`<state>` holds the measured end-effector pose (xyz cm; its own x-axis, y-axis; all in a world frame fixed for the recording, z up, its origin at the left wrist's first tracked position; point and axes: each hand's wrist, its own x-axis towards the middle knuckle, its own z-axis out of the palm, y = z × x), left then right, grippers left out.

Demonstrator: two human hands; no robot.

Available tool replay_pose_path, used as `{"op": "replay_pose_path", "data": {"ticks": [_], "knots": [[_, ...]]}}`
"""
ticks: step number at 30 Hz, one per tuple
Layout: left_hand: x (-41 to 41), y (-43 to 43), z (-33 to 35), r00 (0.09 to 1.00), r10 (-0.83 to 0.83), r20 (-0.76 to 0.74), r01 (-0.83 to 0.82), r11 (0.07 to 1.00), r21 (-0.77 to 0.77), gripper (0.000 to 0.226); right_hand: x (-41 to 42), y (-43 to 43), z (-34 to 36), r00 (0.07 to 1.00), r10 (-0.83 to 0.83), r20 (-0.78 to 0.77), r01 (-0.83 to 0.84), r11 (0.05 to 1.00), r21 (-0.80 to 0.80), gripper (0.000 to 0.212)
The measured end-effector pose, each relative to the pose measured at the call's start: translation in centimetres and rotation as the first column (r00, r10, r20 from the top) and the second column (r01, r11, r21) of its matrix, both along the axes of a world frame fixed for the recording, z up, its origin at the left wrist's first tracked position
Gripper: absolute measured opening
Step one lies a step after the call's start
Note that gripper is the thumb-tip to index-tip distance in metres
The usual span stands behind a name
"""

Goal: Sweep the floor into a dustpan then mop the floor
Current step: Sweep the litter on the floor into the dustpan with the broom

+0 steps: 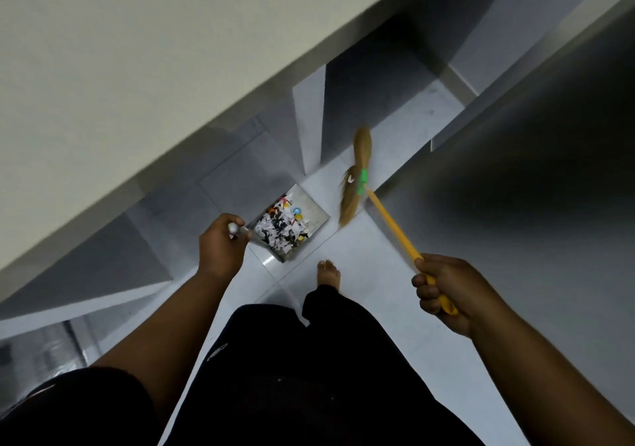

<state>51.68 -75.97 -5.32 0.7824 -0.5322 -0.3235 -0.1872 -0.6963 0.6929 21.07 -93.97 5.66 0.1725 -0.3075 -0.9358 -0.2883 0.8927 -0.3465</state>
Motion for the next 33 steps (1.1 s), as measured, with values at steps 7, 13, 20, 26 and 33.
{"op": "replay_pose_path", "data": {"ticks": [7,13,20,26,33], "knots": [[2.0,-7.0,-1.1,0.986,-0.162,-0.037,0.163,0.986,0.022,0.022,6.4,-5.0,-0.5,0.986,-0.139,0.093,0.144,0.989,-0.044,0.014],[4.1,-11.2,-3.1,0.954,-0.275,-0.116,0.274,0.961,-0.023,0.039,13.0,-9.4,-2.9,0.977,-0.180,0.111,0.191,0.976,-0.102,0.025],[6.2,-14.3,-6.0,0.911,-0.371,-0.181,0.357,0.928,-0.104,0.037,18.7,-15.0,-10.1,0.980,-0.198,0.034,0.197,0.980,0.035,0.012],[7.2,-15.0,-7.6,0.882,-0.437,-0.174,0.431,0.899,-0.075,0.030,17.9,-14.5,-12.8,0.973,-0.040,-0.229,0.053,0.997,0.052,0.019],[8.3,-15.4,-7.3,0.841,-0.532,-0.094,0.533,0.846,-0.014,0.024,14.6,-11.8,-7.0,0.959,-0.092,-0.267,0.053,0.988,-0.148,0.019]]}}
